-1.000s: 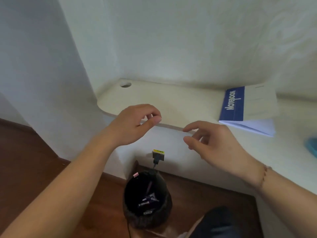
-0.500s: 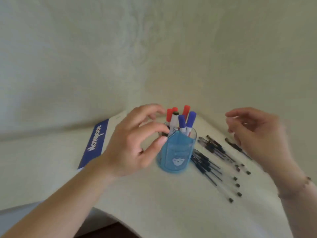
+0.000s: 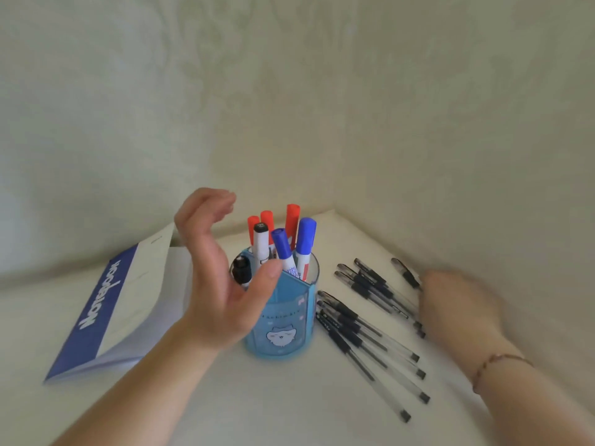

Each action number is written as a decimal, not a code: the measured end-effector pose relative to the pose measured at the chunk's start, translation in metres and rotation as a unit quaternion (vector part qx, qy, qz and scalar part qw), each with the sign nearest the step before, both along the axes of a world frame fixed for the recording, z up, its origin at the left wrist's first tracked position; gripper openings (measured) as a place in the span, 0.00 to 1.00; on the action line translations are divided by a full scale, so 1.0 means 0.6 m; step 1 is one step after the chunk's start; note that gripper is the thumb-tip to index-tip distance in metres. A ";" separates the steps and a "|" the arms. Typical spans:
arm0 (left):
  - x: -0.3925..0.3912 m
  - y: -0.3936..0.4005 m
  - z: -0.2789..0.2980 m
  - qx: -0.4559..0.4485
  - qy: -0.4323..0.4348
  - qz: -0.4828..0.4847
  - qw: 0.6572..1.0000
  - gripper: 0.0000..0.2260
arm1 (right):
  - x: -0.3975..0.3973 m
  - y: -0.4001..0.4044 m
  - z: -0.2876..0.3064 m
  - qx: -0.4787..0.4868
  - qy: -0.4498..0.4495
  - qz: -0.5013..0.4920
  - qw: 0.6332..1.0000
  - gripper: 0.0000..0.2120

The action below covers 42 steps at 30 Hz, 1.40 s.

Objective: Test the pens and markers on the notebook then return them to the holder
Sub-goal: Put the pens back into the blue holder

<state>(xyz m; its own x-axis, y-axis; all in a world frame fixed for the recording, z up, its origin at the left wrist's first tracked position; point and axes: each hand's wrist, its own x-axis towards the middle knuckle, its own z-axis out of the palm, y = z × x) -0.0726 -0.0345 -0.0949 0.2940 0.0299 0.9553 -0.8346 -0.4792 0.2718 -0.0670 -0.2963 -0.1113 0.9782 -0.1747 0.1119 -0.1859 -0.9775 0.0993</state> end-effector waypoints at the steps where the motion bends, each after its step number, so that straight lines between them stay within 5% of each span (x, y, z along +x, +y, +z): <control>1: 0.000 0.000 -0.002 -0.005 -0.005 -0.010 1.000 0.27 | 0.000 -0.001 0.001 0.024 -0.029 0.018 0.999 0.15; 4: -0.012 0.010 0.007 0.005 -0.090 0.000 0.996 0.23 | -0.006 -0.003 0.003 0.168 -0.158 0.123 0.965 0.13; 8: -0.038 0.008 0.016 0.120 -0.197 0.086 0.969 0.17 | -0.041 0.021 0.036 0.393 -0.218 0.317 0.835 0.09; 11: -0.045 -0.010 0.013 0.197 -0.201 0.187 0.941 0.17 | -0.068 0.040 0.078 0.392 -0.204 0.448 0.777 0.12; 14: -0.038 -0.011 0.017 0.178 -0.177 0.191 0.949 0.09 | -0.066 0.059 0.104 0.401 -0.206 0.508 0.734 0.05; 16: -0.033 -0.005 0.017 0.118 -0.143 0.157 0.970 0.03 | -0.055 0.079 0.115 0.566 -0.189 0.503 0.626 0.05; 18: -0.031 -0.002 0.015 0.044 -0.096 0.106 0.989 0.04 | -0.039 0.102 0.117 0.751 -0.113 0.482 0.436 0.14; 19: -0.031 -0.003 0.014 0.018 -0.076 0.088 0.993 0.05 | -0.033 0.116 0.111 0.798 -0.087 0.454 0.387 0.18; 20: -0.030 -0.004 0.012 0.005 -0.061 0.078 0.995 0.05 | -0.028 0.131 0.100 0.807 -0.077 0.430 0.396 0.19; 23: -0.028 -0.008 0.006 -0.008 -0.018 0.050 0.999 0.06 | -0.029 0.161 0.065 0.737 -0.110 0.392 0.539 0.09; 24: -0.027 -0.007 0.004 -0.008 -0.007 0.035 0.999 0.07 | -0.031 0.160 0.059 0.743 -0.116 0.381 0.537 0.09; 27: -0.022 0.004 -0.006 0.010 0.024 -0.028 0.999 0.17 | -0.031 0.130 0.068 0.832 -0.107 0.337 0.427 0.11; 28: -0.019 0.010 -0.009 0.012 0.043 -0.058 0.997 0.21 | -0.032 0.120 0.070 0.838 -0.104 0.326 0.424 0.11; 32: -0.003 0.030 -0.015 0.048 0.124 -0.129 0.983 0.35 | -0.027 0.098 0.057 0.743 -0.115 0.261 0.606 0.11; 33: -0.001 0.033 -0.016 0.064 0.137 -0.138 0.979 0.37 | -0.027 0.094 0.058 0.730 -0.110 0.246 0.627 0.08; 40: -0.003 0.032 -0.019 0.042 0.243 -0.185 0.951 0.45 | -0.036 0.050 0.080 0.670 -0.133 0.338 0.648 0.10; 42: -0.005 0.028 -0.020 0.029 0.264 -0.212 0.940 0.41 | -0.031 0.039 0.078 0.683 -0.110 0.376 0.617 0.16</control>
<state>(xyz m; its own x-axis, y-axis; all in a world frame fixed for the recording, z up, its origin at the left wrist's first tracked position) -0.0755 -0.0177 -0.1070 0.7016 -0.2452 0.6690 -0.7100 -0.1605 0.6857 -0.0854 -0.2728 -0.0648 0.8273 0.2403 0.5078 0.5096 0.0597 -0.8584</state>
